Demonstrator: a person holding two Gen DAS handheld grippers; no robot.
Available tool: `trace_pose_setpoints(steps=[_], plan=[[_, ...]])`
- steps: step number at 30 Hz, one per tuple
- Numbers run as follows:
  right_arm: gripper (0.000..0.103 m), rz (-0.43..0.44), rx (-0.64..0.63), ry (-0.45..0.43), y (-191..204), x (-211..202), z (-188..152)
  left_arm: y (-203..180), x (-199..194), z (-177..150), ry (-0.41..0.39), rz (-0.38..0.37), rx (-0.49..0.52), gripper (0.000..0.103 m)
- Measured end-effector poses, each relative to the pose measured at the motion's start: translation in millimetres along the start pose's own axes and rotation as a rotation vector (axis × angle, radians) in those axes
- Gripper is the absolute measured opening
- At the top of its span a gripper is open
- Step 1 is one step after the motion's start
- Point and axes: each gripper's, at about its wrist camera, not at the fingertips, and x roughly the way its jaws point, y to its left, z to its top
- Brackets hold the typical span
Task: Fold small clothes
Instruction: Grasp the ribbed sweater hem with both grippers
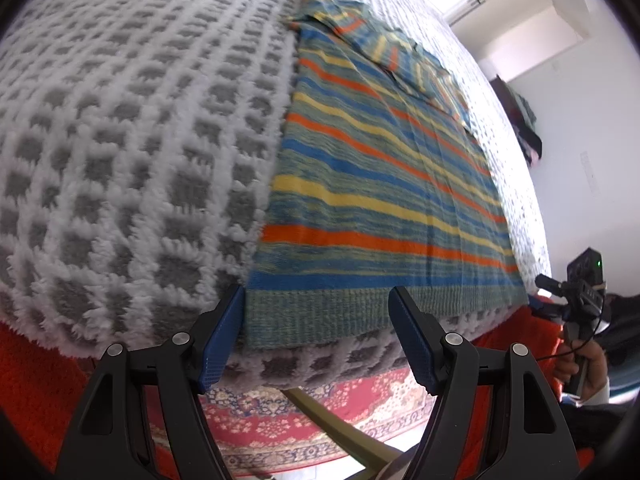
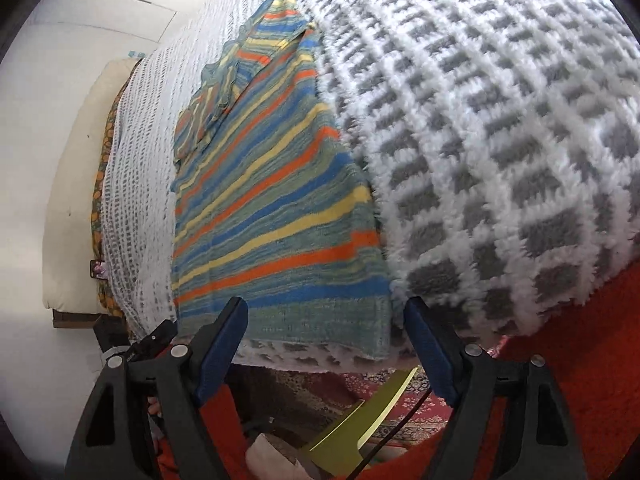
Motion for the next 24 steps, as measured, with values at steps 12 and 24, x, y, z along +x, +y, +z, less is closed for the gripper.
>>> trace_pose_setpoints(steps=[12, 24], plan=[[0.007, -0.073, -0.066, -0.042, 5, -1, 0, -3, -3, 1, -0.021, -0.039, -0.008, 0.006], [0.006, -0.016, -0.154, -0.068, 37, -25, 0, -25, -38, -2, -0.056, -0.090, 0.066, 0.005]])
